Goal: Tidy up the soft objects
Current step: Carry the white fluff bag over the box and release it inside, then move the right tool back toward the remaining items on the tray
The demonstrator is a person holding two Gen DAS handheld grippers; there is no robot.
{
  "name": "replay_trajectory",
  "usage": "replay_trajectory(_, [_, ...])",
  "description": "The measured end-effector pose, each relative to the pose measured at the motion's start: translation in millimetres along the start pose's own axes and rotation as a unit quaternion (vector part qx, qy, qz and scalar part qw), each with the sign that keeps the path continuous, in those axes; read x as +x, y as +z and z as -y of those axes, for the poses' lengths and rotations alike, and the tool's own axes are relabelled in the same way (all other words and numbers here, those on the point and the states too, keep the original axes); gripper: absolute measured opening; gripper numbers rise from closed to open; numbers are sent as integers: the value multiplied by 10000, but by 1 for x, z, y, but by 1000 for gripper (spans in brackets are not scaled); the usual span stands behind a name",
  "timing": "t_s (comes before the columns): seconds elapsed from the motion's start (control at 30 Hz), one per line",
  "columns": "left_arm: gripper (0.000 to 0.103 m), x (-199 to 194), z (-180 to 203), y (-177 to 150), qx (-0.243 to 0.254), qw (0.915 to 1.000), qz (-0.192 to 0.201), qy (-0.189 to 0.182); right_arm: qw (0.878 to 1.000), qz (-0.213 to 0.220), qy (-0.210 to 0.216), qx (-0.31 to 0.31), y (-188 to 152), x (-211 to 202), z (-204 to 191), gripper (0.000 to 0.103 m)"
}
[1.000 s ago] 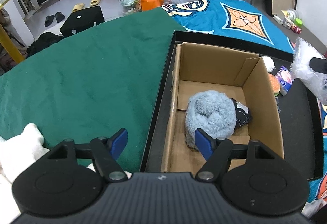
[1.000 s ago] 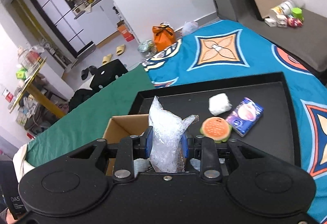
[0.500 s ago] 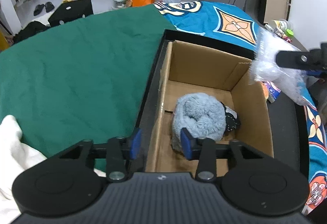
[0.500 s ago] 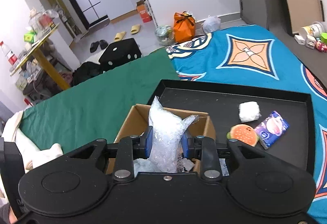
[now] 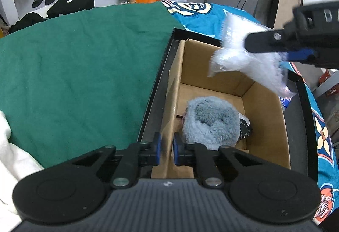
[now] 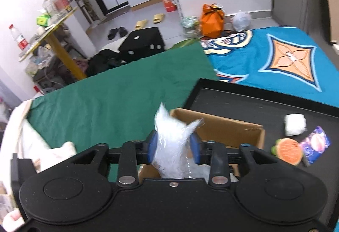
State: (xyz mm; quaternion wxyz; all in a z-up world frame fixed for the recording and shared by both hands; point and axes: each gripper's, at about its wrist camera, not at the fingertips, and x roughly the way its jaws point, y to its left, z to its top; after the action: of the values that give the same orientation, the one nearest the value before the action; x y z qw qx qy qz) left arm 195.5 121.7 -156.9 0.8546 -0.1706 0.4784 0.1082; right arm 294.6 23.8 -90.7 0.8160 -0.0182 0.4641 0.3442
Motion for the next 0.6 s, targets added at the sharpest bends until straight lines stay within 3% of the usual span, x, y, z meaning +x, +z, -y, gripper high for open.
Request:
replay_trajectory(0.03, [10, 0, -1, 0, -30, 10000, 7, -10, 9999, 55, -81, -33, 0, -2, 0, 61])
replay_trajectory(0.2, [11, 2, -3, 3, -46, 10000, 42, -33, 9998, 2, -170, 111, 1, -10, 14, 61])
replay_trajectory(0.33, [11, 2, -4, 4, -93, 9999, -3, -40, 9994, 90, -310, 125, -1, -22, 28, 69])
replay_trajectory(0.6, [15, -4, -3, 4, -229, 9997, 19, 69, 9989, 70, -445, 103, -4, -37, 52, 73])
